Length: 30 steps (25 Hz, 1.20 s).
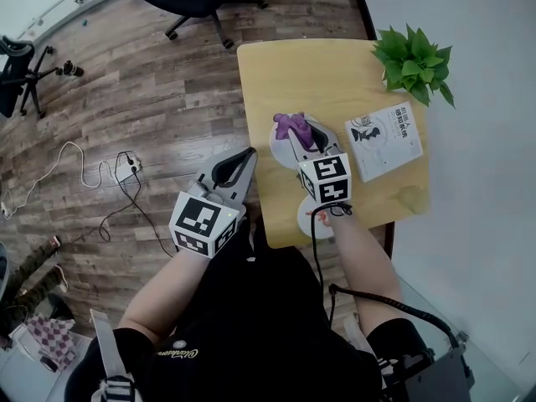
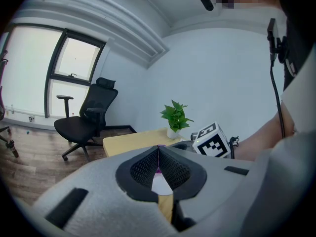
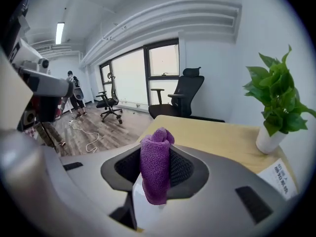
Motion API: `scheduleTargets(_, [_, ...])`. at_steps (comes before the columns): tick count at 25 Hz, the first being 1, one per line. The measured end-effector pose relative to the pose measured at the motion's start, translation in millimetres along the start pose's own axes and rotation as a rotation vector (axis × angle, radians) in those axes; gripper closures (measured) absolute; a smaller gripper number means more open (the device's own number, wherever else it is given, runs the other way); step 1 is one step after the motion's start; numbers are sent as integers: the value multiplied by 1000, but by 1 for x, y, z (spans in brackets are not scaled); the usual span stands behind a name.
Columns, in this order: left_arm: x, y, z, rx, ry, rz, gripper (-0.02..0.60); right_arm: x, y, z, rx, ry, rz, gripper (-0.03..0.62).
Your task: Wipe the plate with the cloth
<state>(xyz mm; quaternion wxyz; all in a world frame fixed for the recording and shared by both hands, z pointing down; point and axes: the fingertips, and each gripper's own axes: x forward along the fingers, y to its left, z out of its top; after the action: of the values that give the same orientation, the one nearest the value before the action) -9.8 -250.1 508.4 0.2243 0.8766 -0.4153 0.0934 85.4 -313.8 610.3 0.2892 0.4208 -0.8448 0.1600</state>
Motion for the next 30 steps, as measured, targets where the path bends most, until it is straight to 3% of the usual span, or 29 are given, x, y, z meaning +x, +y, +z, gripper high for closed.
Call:
scheduleTargets(5, [-4, 0, -4, -8, 3, 5, 574, 18, -21, -3, -44, 52, -46, 473])
scheduleTargets(14, [-7, 0, -9, -10, 8, 2, 574, 26, -17, -28, -38, 115, -46, 473])
scheduleTargets(30, [3, -8, -6, -1, 11, -26, 574, -15, 41, -64, 45, 156, 85, 473])
